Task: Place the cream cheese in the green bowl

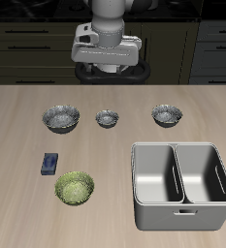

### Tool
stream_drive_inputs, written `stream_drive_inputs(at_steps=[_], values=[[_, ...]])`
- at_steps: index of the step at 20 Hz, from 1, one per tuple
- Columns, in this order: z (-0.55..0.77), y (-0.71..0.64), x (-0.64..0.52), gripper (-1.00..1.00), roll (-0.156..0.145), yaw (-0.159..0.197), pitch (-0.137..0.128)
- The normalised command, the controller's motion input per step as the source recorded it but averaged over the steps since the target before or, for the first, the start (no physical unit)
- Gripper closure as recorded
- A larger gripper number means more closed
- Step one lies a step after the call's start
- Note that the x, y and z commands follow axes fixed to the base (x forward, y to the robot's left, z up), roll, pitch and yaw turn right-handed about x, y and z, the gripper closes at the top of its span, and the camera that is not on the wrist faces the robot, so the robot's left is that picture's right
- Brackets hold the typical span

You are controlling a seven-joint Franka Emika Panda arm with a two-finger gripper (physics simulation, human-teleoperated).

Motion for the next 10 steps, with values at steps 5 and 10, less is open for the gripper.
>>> stream_drive_inputs(at_steps=[5,10], values=[[0.07,-0.31,0.29,-1.0,-0.004,-0.008,-0.003],[0.03,-0.18,0.2,-1.0,0.015,-0.009,-0.002]])
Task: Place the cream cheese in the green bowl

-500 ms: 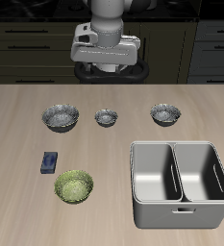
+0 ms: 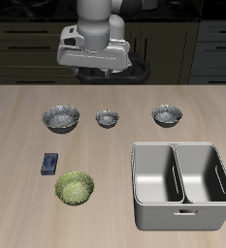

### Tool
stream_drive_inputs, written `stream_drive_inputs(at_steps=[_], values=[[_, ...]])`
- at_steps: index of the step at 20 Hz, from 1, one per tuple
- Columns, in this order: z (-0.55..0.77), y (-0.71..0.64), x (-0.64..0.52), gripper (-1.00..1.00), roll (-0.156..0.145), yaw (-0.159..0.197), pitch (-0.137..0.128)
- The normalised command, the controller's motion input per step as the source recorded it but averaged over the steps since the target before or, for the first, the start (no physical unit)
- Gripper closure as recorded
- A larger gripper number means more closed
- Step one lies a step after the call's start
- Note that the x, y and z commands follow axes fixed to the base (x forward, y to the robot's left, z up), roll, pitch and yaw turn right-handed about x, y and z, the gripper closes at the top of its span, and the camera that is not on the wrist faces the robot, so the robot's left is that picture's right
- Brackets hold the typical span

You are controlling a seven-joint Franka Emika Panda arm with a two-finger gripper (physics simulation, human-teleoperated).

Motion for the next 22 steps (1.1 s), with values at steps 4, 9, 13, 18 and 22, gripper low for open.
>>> stream_drive_inputs(at_steps=[4,9,13,18,22], values=[[0.08,-0.27,0.25,-1.0,0.012,-0.018,-0.012],[0.14,-0.36,0.39,-1.0,0.062,0.012,-0.012],[0.08,-0.46,0.35,-1.0,-0.061,0.0,-0.016],[0.01,-0.32,0.32,-1.0,0.008,0.01,-0.004],[-0.08,-0.35,0.33,-1.0,-0.005,0.011,0.03]])
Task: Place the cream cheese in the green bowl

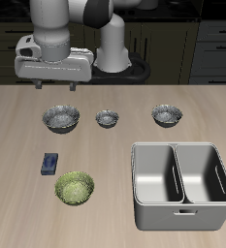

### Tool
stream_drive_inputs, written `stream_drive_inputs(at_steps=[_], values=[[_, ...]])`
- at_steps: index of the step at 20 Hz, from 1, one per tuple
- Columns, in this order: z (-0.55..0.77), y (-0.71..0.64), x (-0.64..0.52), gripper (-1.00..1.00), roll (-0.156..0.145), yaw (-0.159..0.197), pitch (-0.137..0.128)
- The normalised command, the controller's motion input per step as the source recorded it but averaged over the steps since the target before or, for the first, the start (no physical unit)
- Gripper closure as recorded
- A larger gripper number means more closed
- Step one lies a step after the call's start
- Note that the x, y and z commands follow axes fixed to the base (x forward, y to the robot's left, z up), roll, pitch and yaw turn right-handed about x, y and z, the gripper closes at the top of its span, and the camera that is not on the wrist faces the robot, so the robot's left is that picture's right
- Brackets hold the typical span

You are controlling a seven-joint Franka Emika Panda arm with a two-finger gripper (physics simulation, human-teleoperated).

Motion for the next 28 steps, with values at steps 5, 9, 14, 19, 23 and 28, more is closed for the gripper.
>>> stream_drive_inputs(at_steps=[5,9,14,19,23,28], values=[[-0.02,-0.38,0.3,-1.0,-0.016,0.02,-0.011],[-0.07,-0.27,0.22,-1.0,-0.03,0.013,0.002],[-0.04,-0.15,0.13,-1.0,0.006,0.001,-0.009],[-0.11,-0.06,0.05,-1.0,0.017,0.0,-0.021],[-0.21,-0.02,0.0,-1.0,0.013,-0.034,-0.003],[-0.28,0.0,-0.01,-1.0,0.023,-0.02,0.0]])
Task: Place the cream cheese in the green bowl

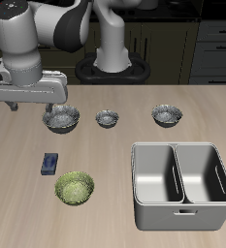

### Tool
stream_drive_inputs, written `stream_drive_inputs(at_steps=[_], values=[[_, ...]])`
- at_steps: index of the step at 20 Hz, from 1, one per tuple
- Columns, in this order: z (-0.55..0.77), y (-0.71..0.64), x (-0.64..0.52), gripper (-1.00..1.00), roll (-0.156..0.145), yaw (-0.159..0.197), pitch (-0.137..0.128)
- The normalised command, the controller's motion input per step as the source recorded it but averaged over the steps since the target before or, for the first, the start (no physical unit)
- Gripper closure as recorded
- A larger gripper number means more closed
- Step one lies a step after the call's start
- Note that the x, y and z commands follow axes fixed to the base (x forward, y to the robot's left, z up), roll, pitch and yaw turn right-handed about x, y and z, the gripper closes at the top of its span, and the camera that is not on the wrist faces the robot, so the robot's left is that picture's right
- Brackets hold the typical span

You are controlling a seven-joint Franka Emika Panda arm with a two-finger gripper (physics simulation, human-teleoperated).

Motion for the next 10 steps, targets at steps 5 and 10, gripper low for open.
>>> stream_drive_inputs(at_steps=[5,10], values=[[-0.32,0.06,0.0,-1.0,0.043,-0.022,0.022],[-0.34,-0.04,0.01,-1.0,0.028,-0.012,0.005]])
